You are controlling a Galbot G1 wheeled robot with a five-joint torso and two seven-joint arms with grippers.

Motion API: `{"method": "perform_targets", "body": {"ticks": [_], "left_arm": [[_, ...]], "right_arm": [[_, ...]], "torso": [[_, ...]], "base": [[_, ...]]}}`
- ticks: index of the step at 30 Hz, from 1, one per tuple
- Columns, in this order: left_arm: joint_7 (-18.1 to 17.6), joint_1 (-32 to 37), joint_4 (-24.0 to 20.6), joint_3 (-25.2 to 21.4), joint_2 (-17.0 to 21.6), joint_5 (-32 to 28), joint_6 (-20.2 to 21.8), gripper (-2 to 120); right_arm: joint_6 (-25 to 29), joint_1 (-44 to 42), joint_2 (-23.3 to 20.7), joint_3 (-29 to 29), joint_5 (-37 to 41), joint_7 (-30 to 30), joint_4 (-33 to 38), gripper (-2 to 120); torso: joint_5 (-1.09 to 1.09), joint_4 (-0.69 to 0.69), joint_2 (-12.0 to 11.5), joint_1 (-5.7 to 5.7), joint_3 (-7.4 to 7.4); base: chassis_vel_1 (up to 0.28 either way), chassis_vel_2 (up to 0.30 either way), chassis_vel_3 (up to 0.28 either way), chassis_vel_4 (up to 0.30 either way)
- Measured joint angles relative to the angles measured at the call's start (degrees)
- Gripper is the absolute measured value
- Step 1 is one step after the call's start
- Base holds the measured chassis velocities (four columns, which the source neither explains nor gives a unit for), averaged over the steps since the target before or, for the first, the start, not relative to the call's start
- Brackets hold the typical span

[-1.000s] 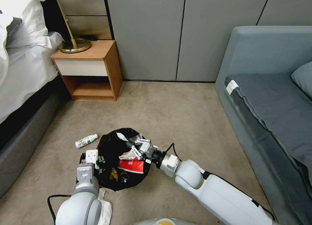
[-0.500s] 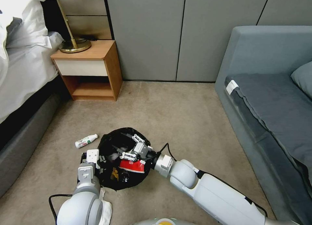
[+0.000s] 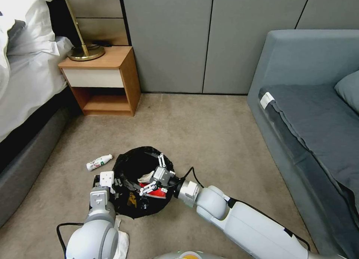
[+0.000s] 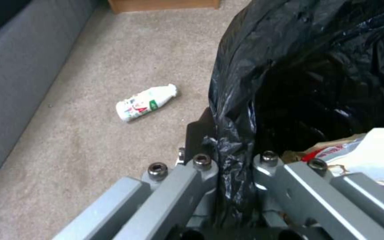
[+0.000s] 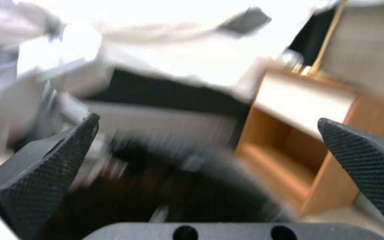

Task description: Pick up the trash bin, then pick up the garbage from the floor and place it into the trash bin.

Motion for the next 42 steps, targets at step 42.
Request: {"method": "perform_targets", "body": {"ticks": [42], "left_arm": [[-0.19, 1.14, -0.96, -2.18, 1.98, -1.96, -0.88, 1]], "right_arm": [[-0.37, -38.05, 6.16, 43.37, -8.34, 11.19, 21.17, 100]], "torso": [[-0.01, 0.0, 0.0, 0.0, 0.0]], "base": [[0.002, 0.001, 0.001, 0.001]]}}
